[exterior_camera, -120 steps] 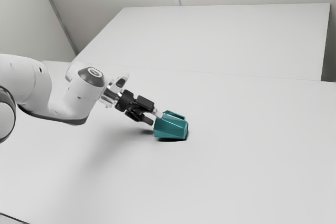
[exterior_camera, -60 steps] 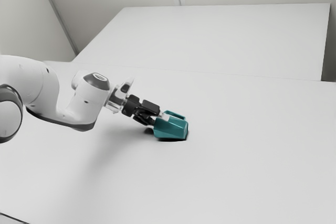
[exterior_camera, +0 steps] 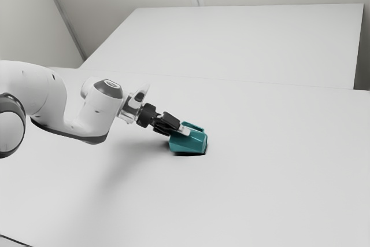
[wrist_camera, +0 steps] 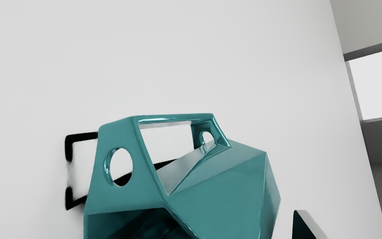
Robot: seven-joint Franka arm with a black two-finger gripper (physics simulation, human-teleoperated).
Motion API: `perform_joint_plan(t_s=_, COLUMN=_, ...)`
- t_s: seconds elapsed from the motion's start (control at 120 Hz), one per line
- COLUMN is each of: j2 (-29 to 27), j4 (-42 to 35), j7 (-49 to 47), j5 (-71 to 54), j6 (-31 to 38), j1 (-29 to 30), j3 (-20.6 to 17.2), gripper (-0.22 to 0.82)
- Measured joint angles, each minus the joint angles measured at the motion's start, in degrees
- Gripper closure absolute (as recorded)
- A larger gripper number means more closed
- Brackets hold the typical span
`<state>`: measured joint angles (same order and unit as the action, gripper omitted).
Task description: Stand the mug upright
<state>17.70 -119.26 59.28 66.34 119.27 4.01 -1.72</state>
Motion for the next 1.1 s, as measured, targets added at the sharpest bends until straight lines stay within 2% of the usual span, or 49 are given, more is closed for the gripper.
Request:
perform_joint_plan(t_s=0.175, j2=-0.07, j4=0.05, j7=0.55, j5=0.01, j6=0.28, j1=-0.05, j3=-0.17, gripper=0.55)
perform_joint_plan(t_s=0.492, j2=-0.77, j4=1.63, j7=1.10, j5=-0.60, j6=0.45, j1=-0.05, j3=-0.82, gripper=0.70)
perform_joint_plan(t_s=0.8, j2=-3.07, j4=8.81, j7=-2.04, j5=-13.35, j6=-1.44, j1=-0.04, j3=-0.91, gripper=0.74)
perform_joint_plan(t_s=1.1, j2=-4.14, j4=15.89, j7=-10.18, j5=-33.36, j6=-8.17, j1=-0.04, j3=-0.75, gripper=0.75)
